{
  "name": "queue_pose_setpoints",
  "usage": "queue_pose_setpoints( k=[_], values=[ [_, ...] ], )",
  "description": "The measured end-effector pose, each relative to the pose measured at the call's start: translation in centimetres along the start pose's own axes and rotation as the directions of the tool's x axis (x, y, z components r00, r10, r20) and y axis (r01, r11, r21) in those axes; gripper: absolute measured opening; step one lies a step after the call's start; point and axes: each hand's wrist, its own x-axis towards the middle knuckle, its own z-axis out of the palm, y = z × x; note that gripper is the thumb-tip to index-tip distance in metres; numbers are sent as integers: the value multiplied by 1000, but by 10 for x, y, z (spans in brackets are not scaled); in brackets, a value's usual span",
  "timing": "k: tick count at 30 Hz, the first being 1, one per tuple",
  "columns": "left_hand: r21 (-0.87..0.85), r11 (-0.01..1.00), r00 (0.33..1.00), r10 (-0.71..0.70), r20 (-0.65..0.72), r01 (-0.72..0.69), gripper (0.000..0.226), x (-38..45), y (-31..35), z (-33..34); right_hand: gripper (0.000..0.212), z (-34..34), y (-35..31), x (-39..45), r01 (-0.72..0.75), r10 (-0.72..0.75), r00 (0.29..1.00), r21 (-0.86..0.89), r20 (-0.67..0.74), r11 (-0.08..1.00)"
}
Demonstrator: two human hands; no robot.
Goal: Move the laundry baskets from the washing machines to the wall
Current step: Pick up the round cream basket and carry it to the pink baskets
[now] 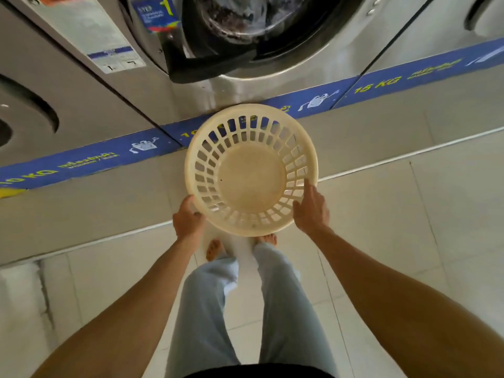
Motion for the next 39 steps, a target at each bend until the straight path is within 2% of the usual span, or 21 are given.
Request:
queue_pose_setpoints(
  k=[2,4,6,9,11,14,16,22,24,27,31,36,39],
  values=[
    [-11,999,999,-32,-38,31,56,28,3,16,74,9,7,30,-21,18,999,-59,-48,998],
    [59,998,999,-21,-30,22,67,56,5,27,78,16,16,61,-64,59,995,-57,-75,996],
    [96,995,1000,-19,12,18,77,76,5,37,84,21,25,87,-70,67,996,-39,-64,997],
    [80,996,994,-39,99,32,89,95,2,47,100,30,32,106,8,-6,996,24,-90,1000],
    [43,998,993,-39,114,35,90,100,1,49,107,31,33,109,13,-9,993,39,-114,999],
    [-18,999,991,-46,127,49,85,91,3,39,104,19,31,98,19,-14,989,32,-149,999],
    [-12,998,990,-60,131,62,83,71,8,26,100,1,28,84,27,-24,991,17,-132,1000],
    [27,995,995,-95,17,95,89,-29,12,-25,84,-63,15,20,69,-75,995,-82,-73,994],
    [12,994,994,-105,-5,105,83,-65,14,-46,85,-81,5,-1,107,-113,992,-110,-54,988],
    [-22,999,997,-50,-53,49,70,-118,6,-76,85,-94,-14,-29,197,-203,979,-153,-24,968],
    [-178,978,986,-131,-107,111,97,-175,-21,-112,84,-101,-51,-54,355,-359,933,-196,15,914],
    [-330,913,933,-312,-182,241,86,-223,-61,-141,75,-95,-114,-93,529,-525,847,-248,89,812],
    [-460,849,899,-386,-208,258,84,-244,-83,-151,77,-86,-146,-115,595,-584,800,-309,137,742]
  ],
)
